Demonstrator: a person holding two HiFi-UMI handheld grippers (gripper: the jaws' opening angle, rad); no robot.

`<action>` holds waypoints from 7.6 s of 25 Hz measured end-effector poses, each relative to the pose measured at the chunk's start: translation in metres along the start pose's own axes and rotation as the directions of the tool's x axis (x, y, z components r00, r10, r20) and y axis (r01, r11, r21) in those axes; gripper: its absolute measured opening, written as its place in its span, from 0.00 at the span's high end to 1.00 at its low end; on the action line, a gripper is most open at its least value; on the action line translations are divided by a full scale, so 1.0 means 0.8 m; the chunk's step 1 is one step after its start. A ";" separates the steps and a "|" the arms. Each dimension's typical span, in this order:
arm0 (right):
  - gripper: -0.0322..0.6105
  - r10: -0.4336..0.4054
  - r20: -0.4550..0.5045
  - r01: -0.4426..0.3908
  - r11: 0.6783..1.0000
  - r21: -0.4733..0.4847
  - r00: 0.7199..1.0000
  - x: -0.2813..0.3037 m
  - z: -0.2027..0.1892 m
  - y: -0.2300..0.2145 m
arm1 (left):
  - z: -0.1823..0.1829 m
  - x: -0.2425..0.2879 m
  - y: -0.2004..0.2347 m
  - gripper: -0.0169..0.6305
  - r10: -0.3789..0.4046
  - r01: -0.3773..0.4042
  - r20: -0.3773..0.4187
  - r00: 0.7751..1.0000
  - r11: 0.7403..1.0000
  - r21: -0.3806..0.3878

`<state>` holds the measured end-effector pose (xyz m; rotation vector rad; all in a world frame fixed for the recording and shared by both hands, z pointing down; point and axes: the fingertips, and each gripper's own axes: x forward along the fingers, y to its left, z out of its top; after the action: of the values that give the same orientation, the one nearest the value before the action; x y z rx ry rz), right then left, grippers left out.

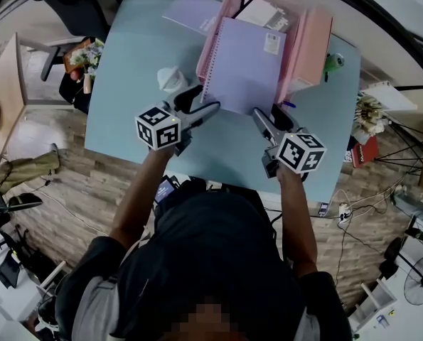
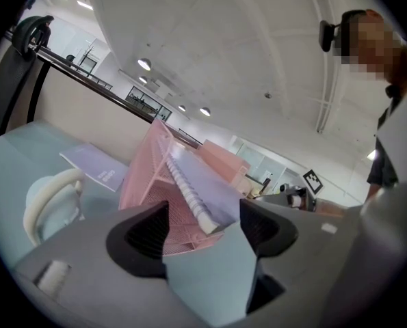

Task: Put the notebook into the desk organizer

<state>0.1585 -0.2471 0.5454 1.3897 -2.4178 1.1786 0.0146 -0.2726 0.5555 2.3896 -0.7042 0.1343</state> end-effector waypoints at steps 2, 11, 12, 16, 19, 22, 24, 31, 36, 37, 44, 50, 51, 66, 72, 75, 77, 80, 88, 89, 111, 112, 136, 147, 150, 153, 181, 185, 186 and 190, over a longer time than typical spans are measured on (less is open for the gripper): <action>0.56 0.002 -0.002 -0.002 1.000 0.007 1.000 0.003 0.000 0.000 | -0.001 0.004 -0.001 0.43 -0.009 0.009 -0.008 1.000 1.000 -0.002; 0.70 -0.053 -0.007 0.053 0.998 -0.030 0.999 -0.004 0.004 0.002 | 0.010 0.003 -0.001 0.62 0.005 -0.005 0.025 1.000 1.000 -0.010; 0.71 -0.056 -0.006 0.056 0.998 -0.031 0.998 -0.005 0.004 0.004 | 0.013 0.001 0.000 0.63 0.012 -0.012 0.027 1.000 1.000 -0.002; 0.75 -0.065 0.017 0.066 0.996 -0.052 0.998 -0.010 0.010 0.015 | 0.018 -0.002 -0.003 0.67 0.045 -0.045 0.004 0.999 0.996 0.079; 0.78 -0.073 0.039 0.077 0.991 -0.109 0.997 -0.015 0.015 0.027 | 0.018 -0.005 -0.009 0.68 0.079 -0.074 -0.023 0.997 0.981 0.177; 0.79 -0.080 0.045 0.087 0.983 -0.161 0.996 -0.020 0.014 0.041 | 0.015 -0.011 -0.017 0.68 0.106 -0.091 -0.044 0.993 0.960 0.264; 0.79 -0.086 0.046 0.093 0.978 -0.184 0.995 -0.024 0.012 0.049 | 0.013 -0.015 -0.021 0.68 0.116 -0.094 -0.056 0.992 0.949 0.301; 0.80 -0.105 0.051 0.113 0.969 -0.221 0.993 -0.035 -0.007 0.073 | 0.002 -0.037 -0.036 0.68 0.107 -0.075 -0.073 0.992 0.934 0.348; 0.80 -0.113 0.051 0.121 0.965 -0.234 0.992 -0.040 -0.025 0.090 | -0.009 -0.057 -0.044 0.68 0.110 -0.075 -0.074 0.991 0.926 0.371; 0.80 -0.113 0.051 0.122 0.964 -0.236 0.992 -0.042 -0.028 0.093 | -0.011 -0.061 -0.045 0.68 0.110 -0.075 -0.074 0.991 0.923 0.377; 0.80 -0.120 0.055 0.130 0.960 -0.248 0.991 -0.052 -0.049 0.117 | -0.022 -0.088 -0.058 0.68 0.101 -0.058 -0.087 0.991 0.914 0.402; 0.80 -0.124 0.048 0.132 0.962 -0.240 0.991 -0.060 -0.074 0.135 | -0.040 -0.111 -0.065 0.68 0.100 -0.047 -0.105 0.989 0.908 0.416; 0.80 -0.125 0.048 0.133 0.962 -0.239 0.991 -0.062 -0.078 0.136 | -0.044 -0.114 -0.067 0.68 0.100 -0.044 -0.114 0.988 0.908 0.418; 0.80 -0.133 0.044 0.139 0.967 -0.212 0.990 -0.089 -0.131 0.155 | -0.077 -0.149 -0.102 0.68 0.079 -0.018 -0.126 0.989 0.904 0.428; 0.80 -0.139 0.043 0.145 0.968 -0.204 0.989 -0.101 -0.148 0.160 | -0.090 -0.160 -0.115 0.68 0.070 -0.005 -0.134 0.989 0.901 0.435; 0.80 -0.140 0.041 0.145 0.968 -0.203 0.989 -0.106 -0.155 0.163 | -0.096 -0.165 -0.121 0.68 0.069 -0.004 -0.134 0.989 0.901 0.434; 0.80 -0.138 0.037 0.143 0.969 -0.200 0.990 -0.109 -0.160 0.164 | -0.101 -0.168 -0.124 0.68 0.069 -0.004 -0.135 0.988 0.903 0.429; 0.80 -0.133 0.024 0.135 0.971 -0.195 0.991 -0.111 -0.168 0.164 | -0.110 -0.169 -0.126 0.68 0.066 0.002 -0.149 0.987 0.909 0.417; 0.80 -0.133 -0.001 0.130 0.975 -0.182 0.991 -0.111 -0.182 0.156 | -0.136 -0.166 -0.116 0.68 0.069 0.000 -0.178 0.982 0.932 0.363; 0.80 -0.132 -0.001 0.130 0.975 -0.182 0.991 -0.111 -0.181 0.155 | -0.139 -0.165 -0.113 0.68 0.072 -0.002 -0.180 0.981 0.932 0.362; 0.80 -0.122 -0.043 0.112 0.979 -0.172 0.992 -0.077 -0.142 0.099 | -0.127 -0.105 -0.073 0.68 0.098 -0.037 -0.188 0.977 0.952 0.304; 0.80 -0.122 -0.046 0.112 0.979 -0.170 0.992 -0.074 -0.139 0.096 | -0.127 -0.101 -0.070 0.68 0.099 -0.038 -0.190 0.977 0.953 0.300; 0.80 -0.142 -0.094 0.130 0.984 -0.122 0.985 -0.020 -0.104 0.019 | -0.106 -0.031 -0.009 0.67 0.138 -0.082 -0.224 0.965 0.967 0.243; 0.80 -0.138 -0.094 0.132 0.989 -0.074 0.986 -0.005 -0.096 0.000 | -0.098 -0.017 0.009 0.67 0.149 -0.098 -0.222 0.964 0.969 0.227; 0.80 -0.142 -0.096 0.136 0.989 -0.062 0.985 -0.002 -0.095 -0.007 | -0.096 -0.012 0.015 0.67 0.152 -0.103 -0.221 0.963 0.970 0.221; 0.80 -0.147 -0.097 0.142 0.988 -0.055 0.984 0.002 -0.094 -0.014 | -0.095 -0.007 0.018 0.67 0.156 -0.108 -0.218 0.963 0.971 0.215; 0.90 -0.064 0.092 -0.001 0.816 0.578 0.994 0.035 -0.065 -0.058 | -0.058 0.024 0.052 0.62 0.230 -0.199 -0.109 0.967 0.950 0.240; 0.90 -0.073 0.101 -0.001 0.808 0.590 0.992 0.038 -0.062 -0.058 | -0.050 0.021 0.049 0.62 0.239 -0.208 -0.087 0.967 0.941 0.266; 0.90 -0.076 0.103 0.000 0.807 0.591 0.992 0.039 -0.062 -0.059 | -0.048 0.019 0.048 0.62 0.240 -0.211 -0.079 0.968 0.938 0.274; 0.90 -0.081 0.114 -0.004 0.801 0.598 0.990 0.040 -0.057 -0.060 | -0.042 0.006 0.044 0.62 0.246 -0.219 -0.054 0.968 0.927 0.304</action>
<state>0.1651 -0.2519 0.6190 1.7026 -2.1610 2.0216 0.0033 -0.2774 0.6025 2.5518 -0.9822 0.4775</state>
